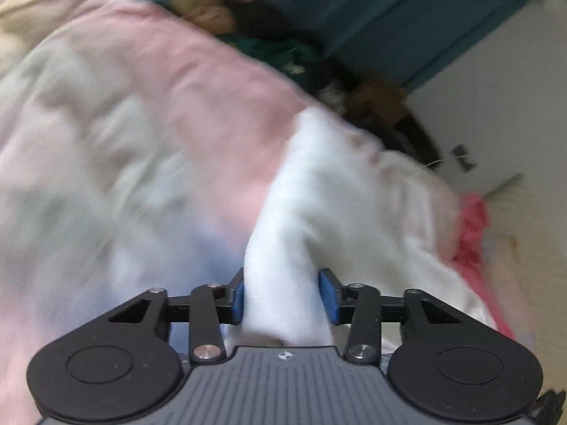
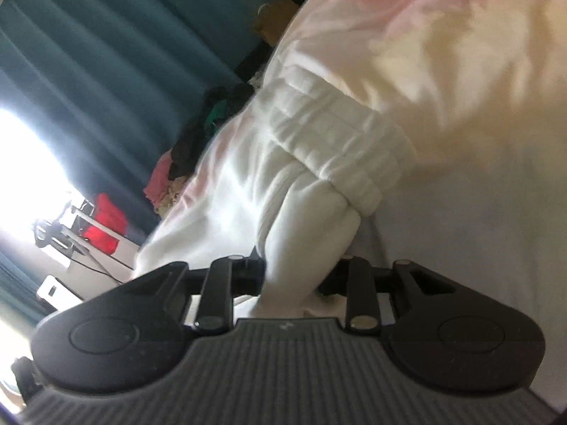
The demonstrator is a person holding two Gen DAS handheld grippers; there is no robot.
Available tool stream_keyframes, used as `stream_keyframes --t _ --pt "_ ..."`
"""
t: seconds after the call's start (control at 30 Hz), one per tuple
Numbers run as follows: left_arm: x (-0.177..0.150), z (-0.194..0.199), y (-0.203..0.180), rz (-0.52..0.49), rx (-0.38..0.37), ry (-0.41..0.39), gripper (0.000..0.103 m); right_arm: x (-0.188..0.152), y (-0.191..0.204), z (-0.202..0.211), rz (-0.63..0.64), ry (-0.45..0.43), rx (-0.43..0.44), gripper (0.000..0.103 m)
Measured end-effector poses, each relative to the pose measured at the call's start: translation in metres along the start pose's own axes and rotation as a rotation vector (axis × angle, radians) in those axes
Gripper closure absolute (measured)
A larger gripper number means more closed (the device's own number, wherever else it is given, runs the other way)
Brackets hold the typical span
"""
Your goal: Fold clothes
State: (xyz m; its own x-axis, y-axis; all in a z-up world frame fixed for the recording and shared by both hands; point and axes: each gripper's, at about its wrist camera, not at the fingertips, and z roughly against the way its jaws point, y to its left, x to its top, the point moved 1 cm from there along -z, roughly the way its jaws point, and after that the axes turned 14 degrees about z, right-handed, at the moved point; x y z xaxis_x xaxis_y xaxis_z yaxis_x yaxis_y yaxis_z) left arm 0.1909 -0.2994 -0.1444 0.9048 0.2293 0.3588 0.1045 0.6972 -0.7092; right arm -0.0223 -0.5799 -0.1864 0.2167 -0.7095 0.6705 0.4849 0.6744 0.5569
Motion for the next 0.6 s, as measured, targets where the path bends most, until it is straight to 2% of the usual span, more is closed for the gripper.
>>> stream_keyframes --t 0.07,0.17,0.2,0.23,0.33,0.43,0.6 --pt "-0.001 0.006 -0.008 -0.037 0.031 -0.001 0.045 -0.017 -0.006 0.000 -0.044 -0.006 -0.024 0.063" --pt "-0.002 0.022 -0.026 -0.118 0.075 0.003 0.042 -0.012 0.005 0.011 -0.067 0.008 -0.087 0.062" --pt "-0.003 0.031 -0.032 -0.149 0.081 -0.007 0.035 -0.010 0.011 0.016 -0.049 0.017 -0.114 0.062" --pt "-0.005 0.040 -0.039 -0.177 0.086 -0.019 0.028 -0.007 0.018 0.022 -0.016 0.028 -0.145 0.061" --pt "-0.011 0.074 -0.060 -0.206 0.112 -0.067 0.018 -0.003 0.038 0.047 0.078 0.010 -0.202 0.061" --pt "-0.014 0.105 -0.083 -0.239 0.111 -0.090 0.007 0.001 0.067 0.078 0.209 -0.028 -0.215 0.062" --pt "-0.029 0.173 -0.123 -0.322 0.072 -0.162 0.005 0.011 0.124 0.136 0.442 -0.072 -0.192 0.062"
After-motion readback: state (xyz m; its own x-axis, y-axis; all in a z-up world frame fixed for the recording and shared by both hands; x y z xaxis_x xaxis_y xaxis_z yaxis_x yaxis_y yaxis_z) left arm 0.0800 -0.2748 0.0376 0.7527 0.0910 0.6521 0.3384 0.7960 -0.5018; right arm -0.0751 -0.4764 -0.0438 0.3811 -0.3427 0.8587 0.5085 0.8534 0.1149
